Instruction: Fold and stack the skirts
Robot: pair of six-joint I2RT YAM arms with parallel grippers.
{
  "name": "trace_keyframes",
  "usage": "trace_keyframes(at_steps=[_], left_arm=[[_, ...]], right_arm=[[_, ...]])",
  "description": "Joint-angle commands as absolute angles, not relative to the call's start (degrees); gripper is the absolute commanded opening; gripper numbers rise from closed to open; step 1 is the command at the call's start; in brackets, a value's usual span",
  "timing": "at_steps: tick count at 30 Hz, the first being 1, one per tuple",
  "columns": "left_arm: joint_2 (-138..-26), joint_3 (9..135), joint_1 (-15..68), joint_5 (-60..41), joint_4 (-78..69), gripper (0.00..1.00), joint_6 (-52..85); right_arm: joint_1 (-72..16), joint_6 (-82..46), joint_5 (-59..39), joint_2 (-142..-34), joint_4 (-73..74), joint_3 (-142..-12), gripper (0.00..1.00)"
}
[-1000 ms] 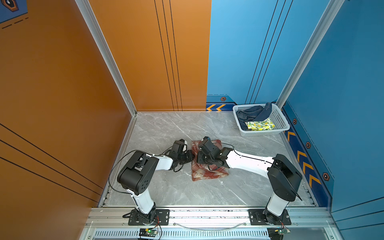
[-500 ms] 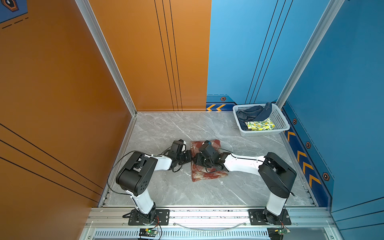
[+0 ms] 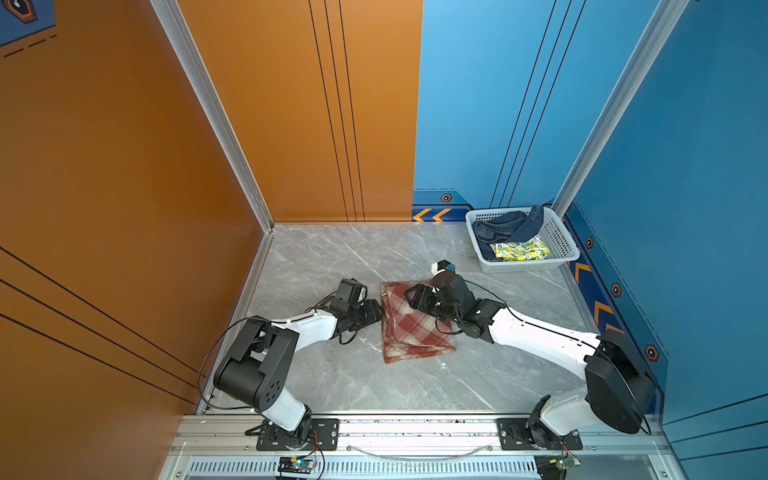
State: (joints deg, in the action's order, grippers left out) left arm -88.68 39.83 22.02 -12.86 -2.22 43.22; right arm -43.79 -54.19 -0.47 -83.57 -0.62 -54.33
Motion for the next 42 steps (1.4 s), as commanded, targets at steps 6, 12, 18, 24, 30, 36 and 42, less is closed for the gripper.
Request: trace_keyframes(at_steps=[6, 12, 18, 24, 30, 36, 42], left_arm=[[-81.19, 43.22, 26.62, -5.52, 6.03, 0.61, 41.51], [-85.86, 50.06, 36.39, -2.98, 8.17, 0.56, 38.55], [-93.9, 53.97, 40.94, -3.63, 7.82, 0.5, 37.71], [-97.19, 50.68, 38.29, -5.83, 4.48, 0.28, 37.52], [-96.46, 45.11, 35.29, -8.66, -0.21, 0.01, 38.46], [-96.68, 41.43, 33.42, -11.0, -4.32, 0.0, 39.73], [-96.01, 39.67, 31.92, -11.89, -5.23, 0.0, 39.73]], right_arm=[[-39.68, -48.92, 1.86, -78.39, -5.6, -48.89, 0.62], [-36.13, -48.28, 2.01, -78.21, -5.8, -46.53, 0.56], [-34.3, -46.9, 2.23, -78.66, -6.21, -46.14, 0.52], [-34.32, -44.54, 4.05, -79.69, -8.49, -48.09, 0.45], [-36.3, -40.89, 8.11, -83.82, -11.25, -53.92, 0.35], [-37.38, -39.72, 9.15, -92.88, -9.8, -57.82, 0.24], [-39.08, -40.79, 9.27, -99.76, -6.49, -55.78, 0.2]])
